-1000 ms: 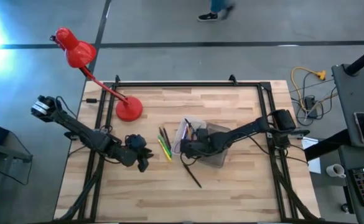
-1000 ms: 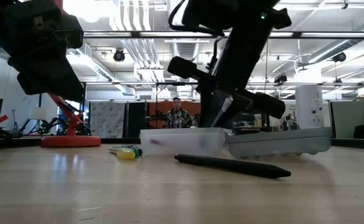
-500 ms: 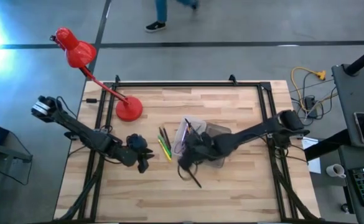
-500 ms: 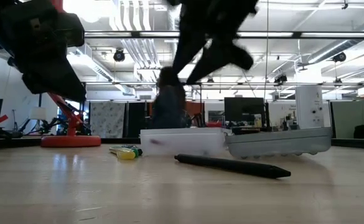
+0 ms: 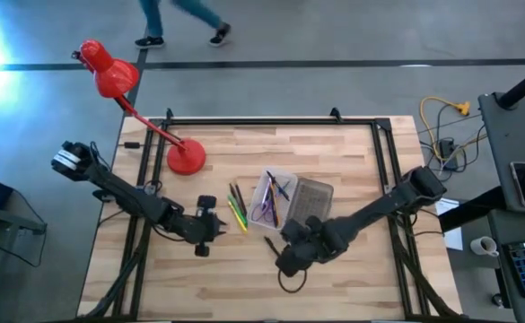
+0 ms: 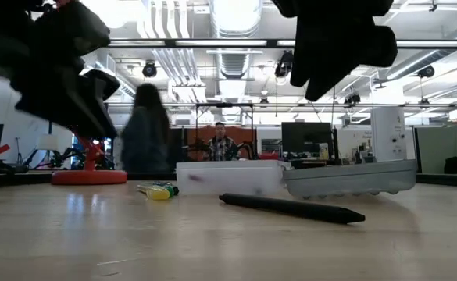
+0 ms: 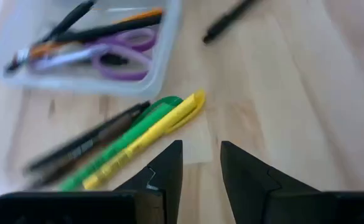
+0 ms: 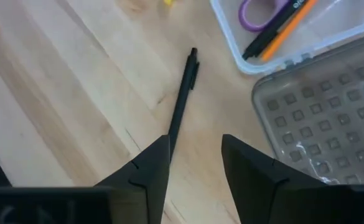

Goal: Pick & place school supplies into a supply box
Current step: Put the yellow pen into the supply box

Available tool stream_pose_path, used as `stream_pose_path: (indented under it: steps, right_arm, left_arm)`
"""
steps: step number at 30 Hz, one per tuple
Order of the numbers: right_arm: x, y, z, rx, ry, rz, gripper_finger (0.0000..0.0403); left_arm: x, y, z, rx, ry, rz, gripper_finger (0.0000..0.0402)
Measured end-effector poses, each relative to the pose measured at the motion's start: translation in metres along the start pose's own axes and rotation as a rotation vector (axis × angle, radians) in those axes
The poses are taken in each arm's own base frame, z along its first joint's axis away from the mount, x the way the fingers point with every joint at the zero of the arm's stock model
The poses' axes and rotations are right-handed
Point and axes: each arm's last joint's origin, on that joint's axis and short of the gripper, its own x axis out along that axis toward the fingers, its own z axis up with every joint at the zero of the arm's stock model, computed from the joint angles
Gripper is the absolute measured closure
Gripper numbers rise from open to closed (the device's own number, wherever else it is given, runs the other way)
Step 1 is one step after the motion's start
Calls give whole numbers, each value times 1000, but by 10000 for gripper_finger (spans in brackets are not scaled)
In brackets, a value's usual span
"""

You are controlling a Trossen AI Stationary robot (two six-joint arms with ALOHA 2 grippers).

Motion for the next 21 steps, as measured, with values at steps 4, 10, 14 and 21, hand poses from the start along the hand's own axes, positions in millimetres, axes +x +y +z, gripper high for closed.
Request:
stream_pose_path:
  steps: [4, 10, 14, 21]
  right_arm:
    - [-7, 3, -16, 12, 21, -12, 271]
    - [-13, 9, -32, 94, 15, -7, 276]
    - [-16, 12, -41, 120, 19, 2, 275]
    - [-17, 12, -46, 131, 19, 2, 282]
  left_arm:
    - [14, 2, 0, 167, 54, 22, 309]
    - [35, 13, 1, 270, 124, 11, 309]
    - [47, 22, 1, 298, 170, -16, 309]
    - [54, 39, 0, 287, 217, -3, 309]
